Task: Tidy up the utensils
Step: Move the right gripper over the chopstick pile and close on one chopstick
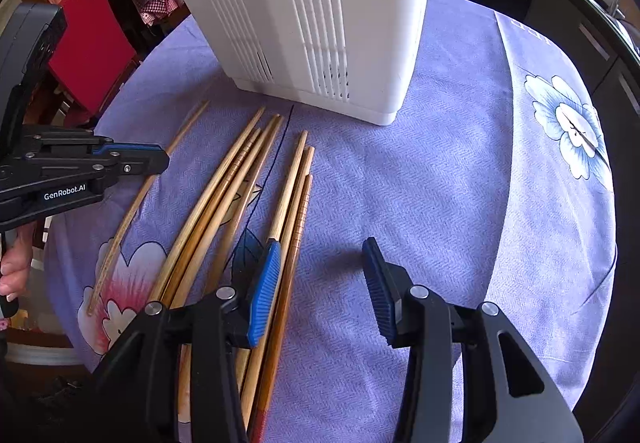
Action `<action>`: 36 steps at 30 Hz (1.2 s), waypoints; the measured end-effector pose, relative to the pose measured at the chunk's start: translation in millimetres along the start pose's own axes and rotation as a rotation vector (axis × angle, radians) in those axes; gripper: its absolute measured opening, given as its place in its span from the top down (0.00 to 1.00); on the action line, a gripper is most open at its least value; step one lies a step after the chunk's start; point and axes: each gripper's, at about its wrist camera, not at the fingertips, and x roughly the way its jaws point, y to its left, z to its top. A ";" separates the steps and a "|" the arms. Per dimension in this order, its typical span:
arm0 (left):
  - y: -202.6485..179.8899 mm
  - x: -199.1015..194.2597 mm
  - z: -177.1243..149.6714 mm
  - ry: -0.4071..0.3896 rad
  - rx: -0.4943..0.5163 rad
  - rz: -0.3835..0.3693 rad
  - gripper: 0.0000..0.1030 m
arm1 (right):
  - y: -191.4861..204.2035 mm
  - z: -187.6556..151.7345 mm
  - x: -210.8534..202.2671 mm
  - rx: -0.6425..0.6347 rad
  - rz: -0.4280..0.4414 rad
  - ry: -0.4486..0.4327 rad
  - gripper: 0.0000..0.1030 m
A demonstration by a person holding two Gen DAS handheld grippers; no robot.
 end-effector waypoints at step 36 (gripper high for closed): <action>-1.9 4.5 0.5 0.025 0.015 -0.005 0.94 | 28.2 -9.3 -11.9 -0.121 -0.090 0.001 0.66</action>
